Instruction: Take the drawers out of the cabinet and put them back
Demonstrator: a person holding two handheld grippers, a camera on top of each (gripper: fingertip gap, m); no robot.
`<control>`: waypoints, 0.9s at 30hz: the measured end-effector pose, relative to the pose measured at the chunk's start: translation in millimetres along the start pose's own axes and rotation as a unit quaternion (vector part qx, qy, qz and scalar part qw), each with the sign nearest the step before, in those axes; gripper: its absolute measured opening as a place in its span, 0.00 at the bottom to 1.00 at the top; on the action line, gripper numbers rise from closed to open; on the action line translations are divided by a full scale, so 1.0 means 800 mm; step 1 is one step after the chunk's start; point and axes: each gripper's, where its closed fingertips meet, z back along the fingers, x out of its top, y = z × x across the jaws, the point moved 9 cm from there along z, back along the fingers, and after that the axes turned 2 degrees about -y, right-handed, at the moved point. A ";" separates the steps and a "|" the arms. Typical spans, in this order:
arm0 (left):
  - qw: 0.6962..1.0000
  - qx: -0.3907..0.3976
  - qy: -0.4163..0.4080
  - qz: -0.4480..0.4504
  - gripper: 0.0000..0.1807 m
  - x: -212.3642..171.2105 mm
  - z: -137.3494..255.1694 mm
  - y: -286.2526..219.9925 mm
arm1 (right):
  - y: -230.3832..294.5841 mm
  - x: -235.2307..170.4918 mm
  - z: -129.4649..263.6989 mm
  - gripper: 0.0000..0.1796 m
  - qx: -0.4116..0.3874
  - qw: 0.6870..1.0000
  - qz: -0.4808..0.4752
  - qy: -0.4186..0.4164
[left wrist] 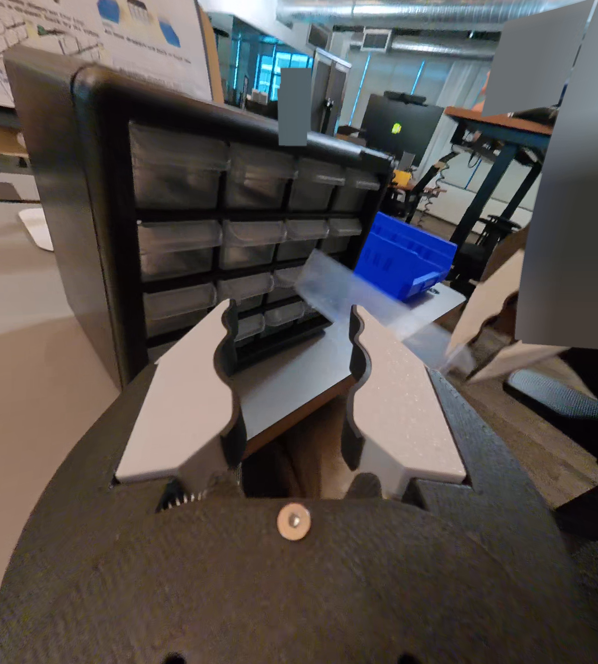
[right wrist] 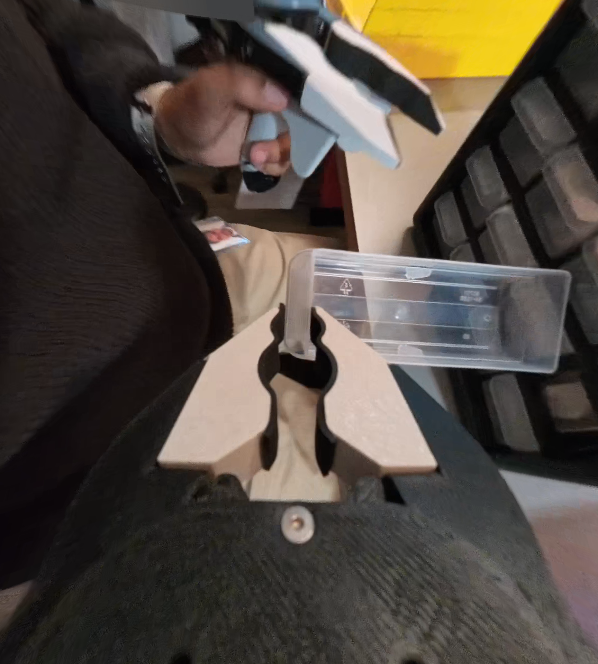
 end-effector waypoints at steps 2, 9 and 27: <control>1.000 0.001 0.016 0.014 0.34 -0.007 -0.004 0.007 | -0.016 -0.001 0.024 0.06 0.030 0.998 -0.049 -0.015; 0.997 -0.018 0.044 0.062 0.34 -0.021 -0.011 0.019 | -0.040 -0.015 0.045 0.06 0.141 0.980 -0.142 0.021; 0.993 -0.026 0.077 0.088 0.34 -0.037 -0.023 0.028 | -0.076 -0.006 0.048 0.06 0.157 0.970 -0.114 0.143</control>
